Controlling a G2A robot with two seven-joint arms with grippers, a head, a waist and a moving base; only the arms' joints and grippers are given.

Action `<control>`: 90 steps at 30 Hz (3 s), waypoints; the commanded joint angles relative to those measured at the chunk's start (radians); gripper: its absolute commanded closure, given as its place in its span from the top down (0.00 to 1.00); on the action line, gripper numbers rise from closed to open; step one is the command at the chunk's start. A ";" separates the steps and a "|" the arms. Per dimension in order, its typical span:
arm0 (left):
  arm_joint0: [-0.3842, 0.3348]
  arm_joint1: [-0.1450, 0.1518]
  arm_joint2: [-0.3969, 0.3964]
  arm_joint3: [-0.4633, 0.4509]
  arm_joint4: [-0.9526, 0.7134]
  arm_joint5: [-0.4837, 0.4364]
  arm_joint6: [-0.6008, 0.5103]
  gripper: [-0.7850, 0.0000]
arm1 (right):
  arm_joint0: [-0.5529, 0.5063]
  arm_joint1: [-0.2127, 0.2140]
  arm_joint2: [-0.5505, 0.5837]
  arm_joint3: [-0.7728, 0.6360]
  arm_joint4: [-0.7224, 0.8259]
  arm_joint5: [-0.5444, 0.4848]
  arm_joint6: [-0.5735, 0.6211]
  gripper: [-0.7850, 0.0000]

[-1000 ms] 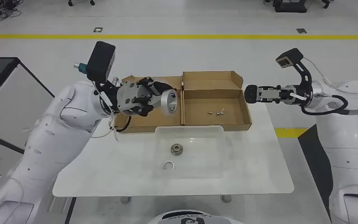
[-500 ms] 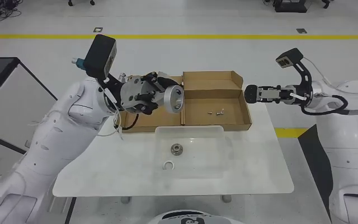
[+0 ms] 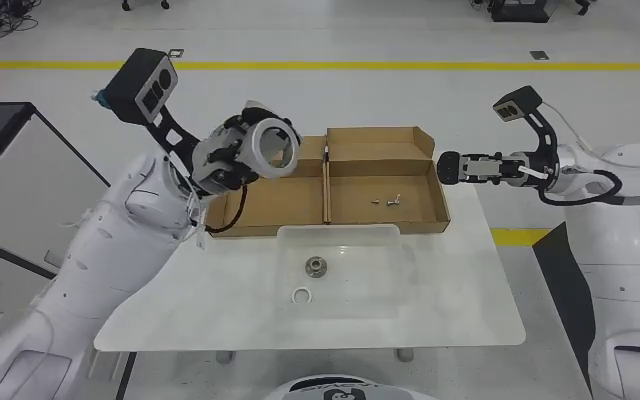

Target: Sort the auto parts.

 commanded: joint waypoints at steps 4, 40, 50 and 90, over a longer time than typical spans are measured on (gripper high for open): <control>0.007 -0.019 0.005 -0.026 -0.108 0.000 0.053 0.00 | 0.000 0.000 0.000 0.000 0.000 0.000 0.000 1.00; 0.043 -0.116 -0.079 -0.089 -0.189 0.000 0.002 0.00 | 0.000 0.000 0.000 0.000 0.000 0.000 0.000 1.00; 0.038 -0.165 -0.105 -0.091 -0.140 0.000 -0.031 0.00 | 0.000 0.000 0.000 0.000 0.000 0.000 0.000 1.00; 0.086 -0.197 -0.150 -0.093 -0.182 0.020 -0.132 0.00 | 0.000 0.000 0.000 0.000 0.000 0.000 0.000 1.00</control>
